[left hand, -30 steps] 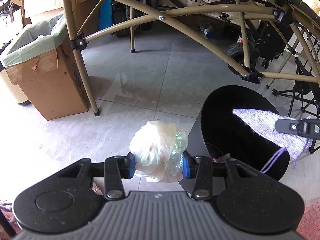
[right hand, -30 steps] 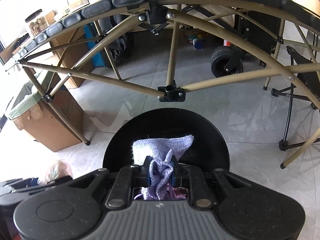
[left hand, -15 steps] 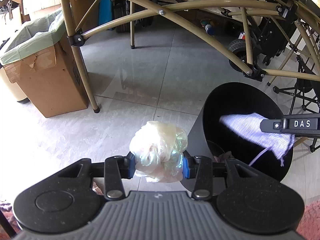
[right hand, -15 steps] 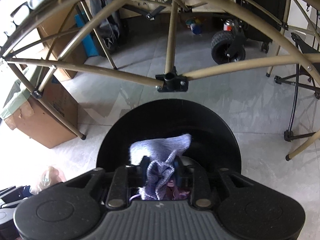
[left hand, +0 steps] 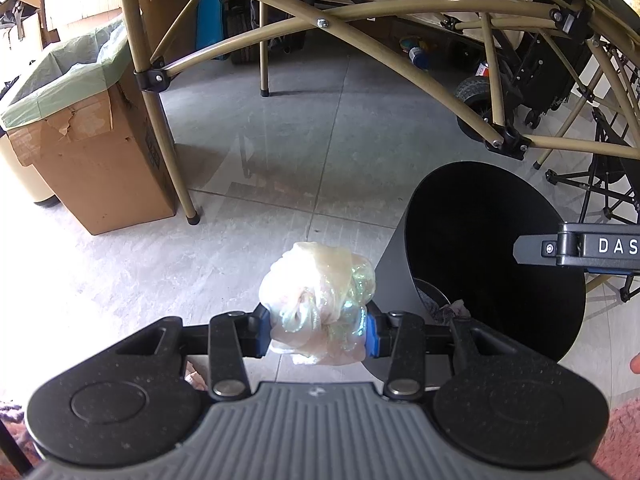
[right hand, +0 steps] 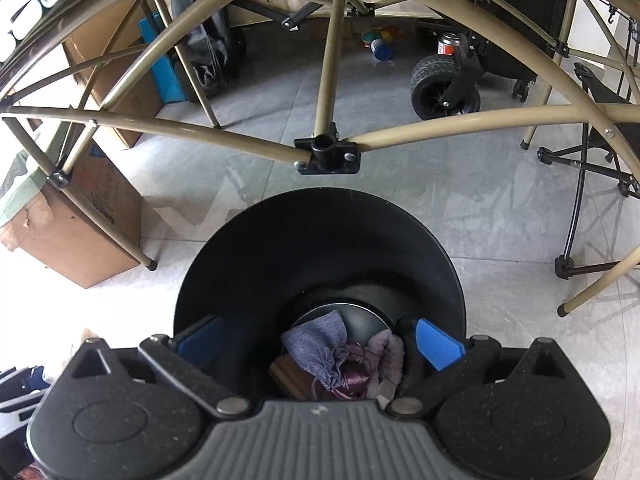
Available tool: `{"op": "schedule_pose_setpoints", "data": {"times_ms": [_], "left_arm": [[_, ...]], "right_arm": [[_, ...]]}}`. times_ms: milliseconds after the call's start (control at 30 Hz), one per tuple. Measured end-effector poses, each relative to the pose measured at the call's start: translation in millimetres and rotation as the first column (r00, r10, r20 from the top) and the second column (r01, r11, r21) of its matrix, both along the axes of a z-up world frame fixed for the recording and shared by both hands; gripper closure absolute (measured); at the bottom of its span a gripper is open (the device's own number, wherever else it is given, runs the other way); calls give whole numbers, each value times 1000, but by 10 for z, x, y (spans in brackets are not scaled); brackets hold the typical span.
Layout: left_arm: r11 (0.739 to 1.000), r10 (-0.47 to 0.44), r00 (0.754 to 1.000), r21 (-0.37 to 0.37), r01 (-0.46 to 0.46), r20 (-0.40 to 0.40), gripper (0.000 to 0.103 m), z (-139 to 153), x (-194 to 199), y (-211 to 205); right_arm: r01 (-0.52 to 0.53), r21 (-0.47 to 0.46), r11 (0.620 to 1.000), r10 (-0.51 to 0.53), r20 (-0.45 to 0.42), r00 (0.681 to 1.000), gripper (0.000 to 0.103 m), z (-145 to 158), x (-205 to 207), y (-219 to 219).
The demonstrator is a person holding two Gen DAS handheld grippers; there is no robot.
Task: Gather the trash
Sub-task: 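Lower the left tool into the bin and open it to drop the plastic bag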
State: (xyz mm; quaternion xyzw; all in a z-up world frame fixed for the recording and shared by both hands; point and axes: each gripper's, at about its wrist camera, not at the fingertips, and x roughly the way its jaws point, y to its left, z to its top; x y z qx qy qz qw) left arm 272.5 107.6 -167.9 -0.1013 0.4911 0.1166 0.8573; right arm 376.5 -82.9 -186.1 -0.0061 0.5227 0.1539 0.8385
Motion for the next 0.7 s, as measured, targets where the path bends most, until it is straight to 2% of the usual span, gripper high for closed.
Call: {"op": "schedule_pose_setpoints", "data": {"times_ms": [433, 700], "left_arm": [[1000, -12, 1000, 4, 12, 5, 60, 31, 3, -50], [999, -52, 998, 9, 51, 42, 60, 152, 35, -242]], "right_arm": [[-8, 4, 1000, 8, -22, 1000, 0, 21, -36, -47], [-6, 11, 1000, 6, -15, 1000, 0, 83, -83, -162]]}}
